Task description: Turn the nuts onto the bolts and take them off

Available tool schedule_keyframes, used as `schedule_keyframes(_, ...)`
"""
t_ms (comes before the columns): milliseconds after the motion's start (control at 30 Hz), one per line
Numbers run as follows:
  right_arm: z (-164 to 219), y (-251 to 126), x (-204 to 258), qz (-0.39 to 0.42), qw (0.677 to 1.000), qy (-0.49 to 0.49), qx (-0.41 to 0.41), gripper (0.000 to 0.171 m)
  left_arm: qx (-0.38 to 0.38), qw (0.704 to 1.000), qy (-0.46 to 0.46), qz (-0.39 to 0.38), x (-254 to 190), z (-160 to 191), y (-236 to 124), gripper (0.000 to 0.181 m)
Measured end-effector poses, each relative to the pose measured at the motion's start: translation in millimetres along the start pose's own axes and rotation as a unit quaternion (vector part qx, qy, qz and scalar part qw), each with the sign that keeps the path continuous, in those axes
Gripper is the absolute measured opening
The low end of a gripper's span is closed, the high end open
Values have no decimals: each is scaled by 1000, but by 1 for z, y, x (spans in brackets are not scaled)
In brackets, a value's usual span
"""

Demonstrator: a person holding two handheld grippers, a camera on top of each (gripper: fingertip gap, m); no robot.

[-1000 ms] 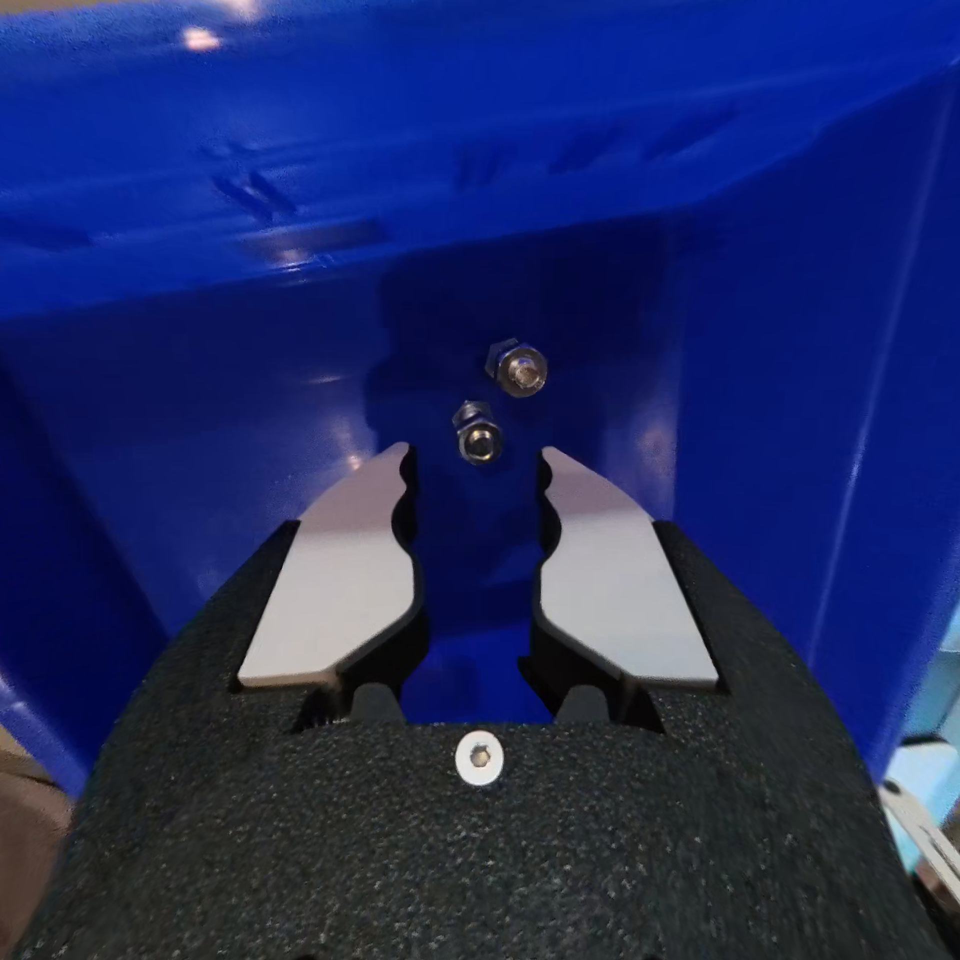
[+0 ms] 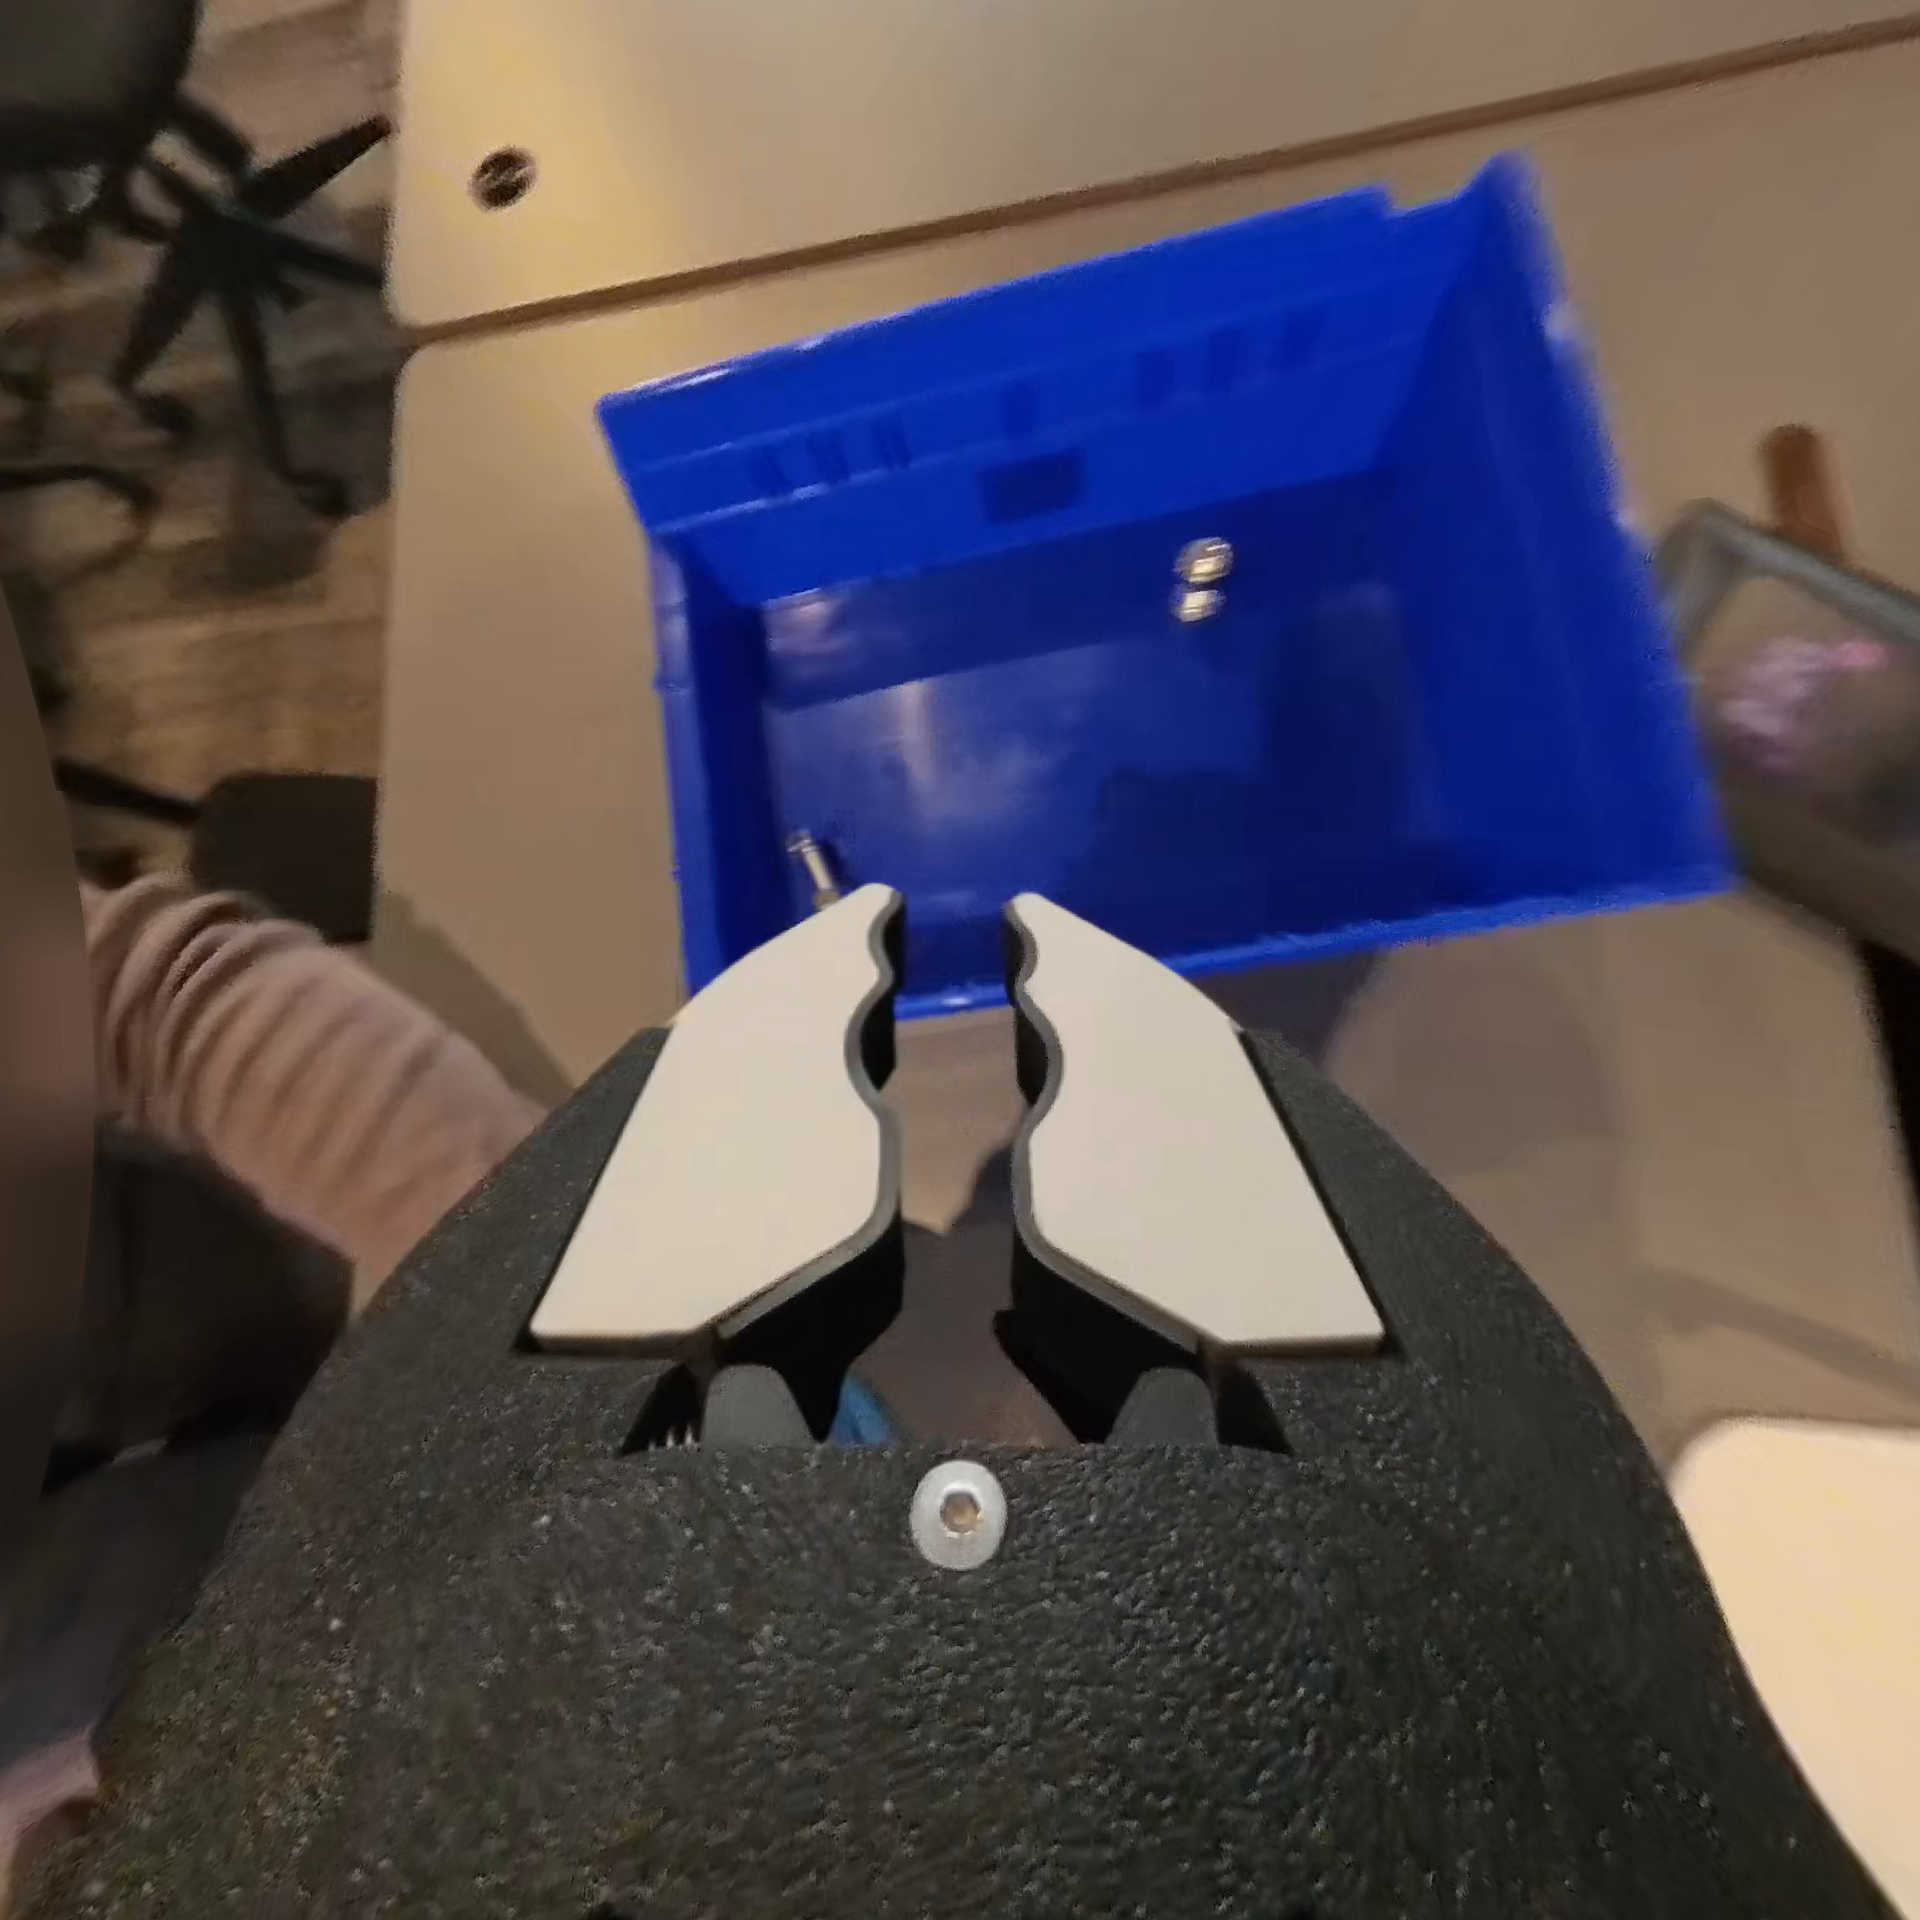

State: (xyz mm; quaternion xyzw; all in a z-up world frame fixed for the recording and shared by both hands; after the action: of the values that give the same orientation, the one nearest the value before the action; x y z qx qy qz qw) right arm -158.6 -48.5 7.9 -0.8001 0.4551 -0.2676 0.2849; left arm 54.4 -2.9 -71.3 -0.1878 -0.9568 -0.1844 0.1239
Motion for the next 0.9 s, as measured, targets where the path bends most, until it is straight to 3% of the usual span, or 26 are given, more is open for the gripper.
schedule_keyframes(33, -1, 10, 8, -30, 999, -13, 13, 21, 1, 1000, 1, 4, -1, 0, 0, 69)
schedule_keyframes(167, 8, 65, 34, -75, 979, -125, 140, 26, 3, 1000, -5, 8, -2, 1, 1, 68)
schedule_keyframes(300, 41, 116, 46, -95, 914, -241, 312, 30, 5, 1000, -18, 7, 0, 2, 0, 68)
schedule_keyframes(433, 62, 150, 49, -97, 879, -254, 392, 29, 7, 1000, -24, 10, -1, 3, 1, 69)
schedule_keyframes(600, 71, 168, 47, -100, 869, -250, 415, 28, 8, 999, -29, 11, 0, 4, 2, 69)
schedule_keyframes(700, 75, 172, 49, -111, 869, -242, 417, 10, 8, 999, -31, 9, 0, 5, 2, 69)
schedule_keyframes(833, 68, 168, 40, -75, 874, -273, 395, 10, 9, 999, -33, 9, 0, 5, 2, 69)
schedule_keyframes(900, 55, 156, 37, -63, 891, -274, 356, 10, 9, 999, -33, 10, 0, 5, 2, 69)
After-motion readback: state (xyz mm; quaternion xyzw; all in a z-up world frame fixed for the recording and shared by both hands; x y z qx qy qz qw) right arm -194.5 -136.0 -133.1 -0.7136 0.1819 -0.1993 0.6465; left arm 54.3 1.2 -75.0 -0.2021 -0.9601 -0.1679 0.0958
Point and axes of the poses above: each gripper's, where its closed fingertips meet, y out along the fingers, z out of its underside, x = y × z across the jaws, the point moved 3 cm from there along -y, back along the fingers, and after that the axes turned 4 degrees about -x, right-handed, at the moved point
